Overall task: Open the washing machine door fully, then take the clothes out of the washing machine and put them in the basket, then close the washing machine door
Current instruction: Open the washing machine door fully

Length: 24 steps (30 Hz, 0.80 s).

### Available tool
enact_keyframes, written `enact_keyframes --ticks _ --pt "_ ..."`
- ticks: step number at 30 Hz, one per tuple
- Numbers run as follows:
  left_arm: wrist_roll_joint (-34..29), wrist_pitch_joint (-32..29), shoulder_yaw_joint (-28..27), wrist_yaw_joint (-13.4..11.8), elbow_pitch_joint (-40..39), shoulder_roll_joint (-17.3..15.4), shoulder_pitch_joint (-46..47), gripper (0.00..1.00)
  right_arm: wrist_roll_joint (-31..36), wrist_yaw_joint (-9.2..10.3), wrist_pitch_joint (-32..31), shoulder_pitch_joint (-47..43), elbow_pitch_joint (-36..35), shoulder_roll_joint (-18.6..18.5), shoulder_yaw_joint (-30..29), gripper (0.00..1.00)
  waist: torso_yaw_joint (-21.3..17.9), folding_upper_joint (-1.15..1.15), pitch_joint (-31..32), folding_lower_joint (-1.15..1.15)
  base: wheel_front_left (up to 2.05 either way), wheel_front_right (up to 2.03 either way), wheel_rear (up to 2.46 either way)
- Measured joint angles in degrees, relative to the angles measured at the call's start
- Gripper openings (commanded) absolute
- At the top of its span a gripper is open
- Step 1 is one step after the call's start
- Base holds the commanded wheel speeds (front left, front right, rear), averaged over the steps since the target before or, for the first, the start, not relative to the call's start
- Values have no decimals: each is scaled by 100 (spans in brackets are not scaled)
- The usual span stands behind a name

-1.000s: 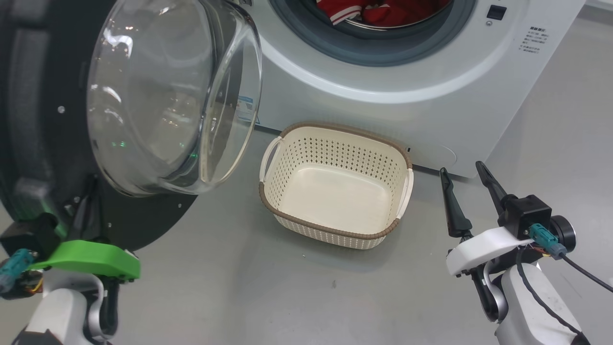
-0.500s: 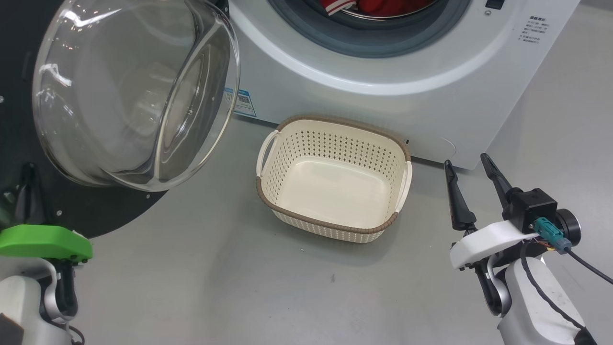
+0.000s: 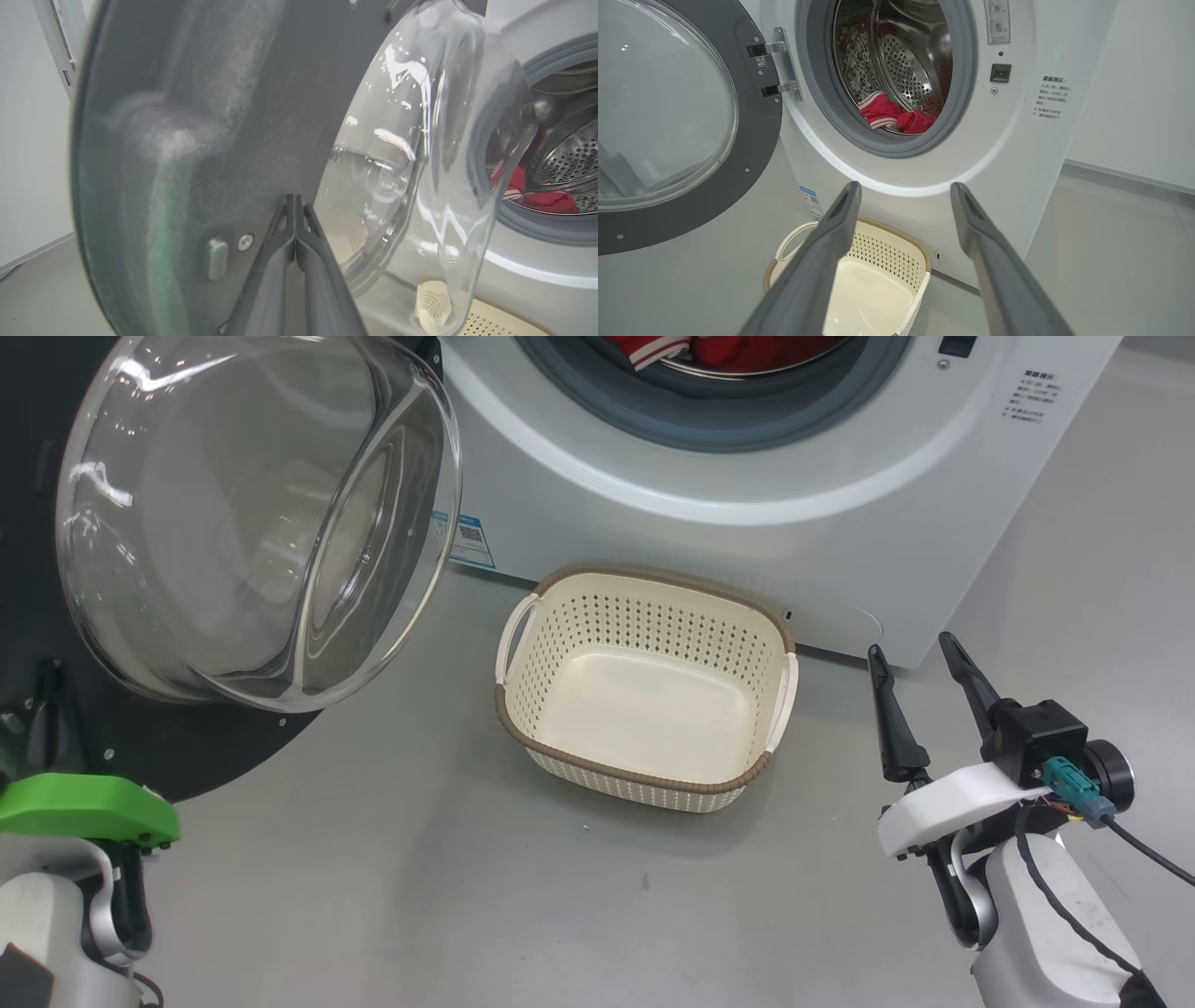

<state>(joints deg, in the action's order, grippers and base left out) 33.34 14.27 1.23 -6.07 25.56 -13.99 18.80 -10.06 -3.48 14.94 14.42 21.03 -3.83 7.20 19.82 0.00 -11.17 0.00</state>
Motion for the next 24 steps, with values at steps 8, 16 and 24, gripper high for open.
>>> enact_keyframes --ticks 8,16,24 --pt "-198 1 75 0 -415 114 -412 0 7 -54 0 23 32 21 88 100 -116 0 149 0 0 0 0" --pt "-368 4 198 34 -942 254 -960 0 4 -59 0 -104 48 34 116 100 -269 0 358 0 0 0 0" --pt "-466 18 565 142 -1244 372 -1376 100 -52 -57 0 -297 48 59 149 100 -503 0 537 0 0 0 0"
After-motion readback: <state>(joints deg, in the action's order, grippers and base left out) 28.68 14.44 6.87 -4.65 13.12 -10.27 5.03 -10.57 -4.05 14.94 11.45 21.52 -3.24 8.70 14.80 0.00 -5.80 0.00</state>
